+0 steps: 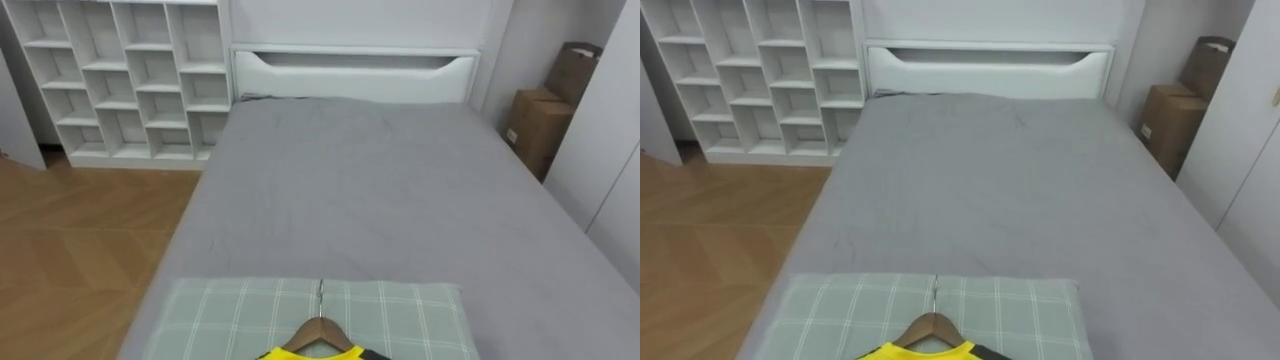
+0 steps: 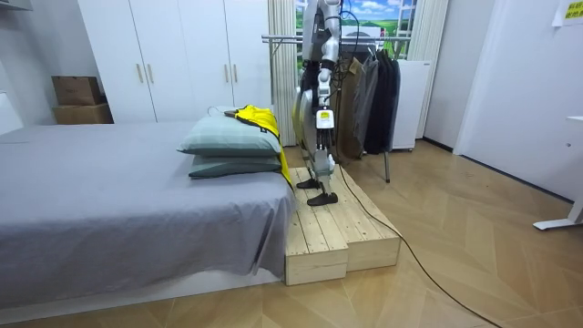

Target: Hang clothes

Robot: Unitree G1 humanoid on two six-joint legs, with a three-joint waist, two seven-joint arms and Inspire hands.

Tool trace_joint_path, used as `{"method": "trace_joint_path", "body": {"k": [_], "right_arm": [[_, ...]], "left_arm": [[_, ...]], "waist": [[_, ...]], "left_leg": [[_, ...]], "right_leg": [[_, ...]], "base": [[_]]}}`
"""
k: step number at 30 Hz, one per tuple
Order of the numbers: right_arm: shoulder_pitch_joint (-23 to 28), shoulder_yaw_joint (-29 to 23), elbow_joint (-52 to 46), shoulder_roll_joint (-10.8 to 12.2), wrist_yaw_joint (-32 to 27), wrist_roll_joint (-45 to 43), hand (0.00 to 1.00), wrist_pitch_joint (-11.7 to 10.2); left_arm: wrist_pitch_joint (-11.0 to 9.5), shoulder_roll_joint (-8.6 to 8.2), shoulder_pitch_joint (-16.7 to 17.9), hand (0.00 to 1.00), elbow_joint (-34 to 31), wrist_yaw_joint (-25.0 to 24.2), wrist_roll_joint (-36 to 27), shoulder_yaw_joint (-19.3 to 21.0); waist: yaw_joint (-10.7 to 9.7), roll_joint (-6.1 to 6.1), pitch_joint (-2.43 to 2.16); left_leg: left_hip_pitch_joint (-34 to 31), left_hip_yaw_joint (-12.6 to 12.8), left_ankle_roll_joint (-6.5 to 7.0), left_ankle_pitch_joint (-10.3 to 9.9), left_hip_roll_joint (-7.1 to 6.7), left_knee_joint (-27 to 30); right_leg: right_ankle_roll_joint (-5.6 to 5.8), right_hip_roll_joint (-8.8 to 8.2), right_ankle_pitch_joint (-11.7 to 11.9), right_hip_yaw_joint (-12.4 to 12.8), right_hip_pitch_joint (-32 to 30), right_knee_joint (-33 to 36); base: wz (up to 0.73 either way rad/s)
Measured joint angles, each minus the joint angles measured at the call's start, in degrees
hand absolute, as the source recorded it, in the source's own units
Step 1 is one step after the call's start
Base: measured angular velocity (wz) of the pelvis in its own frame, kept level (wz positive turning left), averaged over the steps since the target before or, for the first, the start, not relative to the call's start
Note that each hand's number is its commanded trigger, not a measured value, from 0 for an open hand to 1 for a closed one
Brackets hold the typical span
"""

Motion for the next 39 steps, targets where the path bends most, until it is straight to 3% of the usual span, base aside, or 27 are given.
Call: {"method": "trace_joint_path", "body": {"k": [4,14,17,20,23,28,39], "right_arm": [[0.0,-0.75,0.04,-0.11,-1.07,0.11,0.0,-0.49],[-0.93,-0.72,0.27,-0.21,-2.39,0.21,0.0,-2.33],[-1.75,-1.12,0.29,-0.3,-3.13,0.17,0.0,-2.89],[-2.22,-1.26,0.28,-0.29,-3.84,0.12,0.0,-4.25],[-2.23,-1.21,0.34,-0.3,-4.24,0.33,0.0,-4.84],[-2.32,-1.11,0.33,-0.47,-3.93,1.99,0.0,-5.73],[-2.5,-1.11,0.15,-0.96,-3.44,1.78,0.0,-7.5]], "left_arm": [[-1.28,0.05,-0.03,0.0,-0.01,4.72,-0.17,3.67],[-3.87,0.4,-0.14,0.0,-1.55,14.8,-1.34,6.54],[-5.21,0.42,0.02,0.0,-4.25,17.57,-1.33,6.55],[-7.79,0.3,-0.02,0.0,-6.02,20.25,-1.32,6.48],[-10.03,-0.16,0.05,0.0,-7.55,23.07,-1.38,5.75],[-12.09,-0.56,-0.44,0.0,-10.82,26.5,-1.25,4.58],[-14.48,-0.95,-0.55,0.0,-21.38,29.13,1.24,-2.45]], "waist": [[-0.08,0.26,-0.07],[-0.16,0.4,-0.1],[-0.19,0.22,0.01],[-0.27,0.21,0.02],[-0.55,0.23,0.01],[-0.57,0.5,-0.25],[-2.18,0.4,-0.15]], "left_leg": [[0.1,-0.1,0.01,0.01,0.05,-0.46],[0.23,-0.39,0.12,0.08,-0.05,-0.53],[0.3,-0.49,0.12,0.08,-0.08,-0.46],[0.52,-0.47,0.12,0.08,-0.05,-0.69],[0.85,-0.23,0.12,0.08,-0.06,-0.73],[-0.13,-0.42,0.28,0.19,-0.14,-1.17],[-0.35,-0.27,0.28,0.19,-0.2,-0.82]], "right_leg": [[-0.05,0.05,0.03,0.05,0.08,0.09],[-0.04,0.01,0.03,-0.07,0.57,-0.05],[-0.03,-0.03,0.02,-0.13,0.62,-0.1],[-0.02,0.0,0.01,-0.15,0.43,-0.1],[-0.02,0.0,0.01,-0.17,0.89,-0.1],[0.01,-0.04,0.05,-0.02,0.06,-0.09],[0.02,-0.09,0.05,-0.05,-0.12,-0.17]], "base": [[0.0],[0.0],[0.0],[0.0],[0.0],[0.0],[0.0]]}}
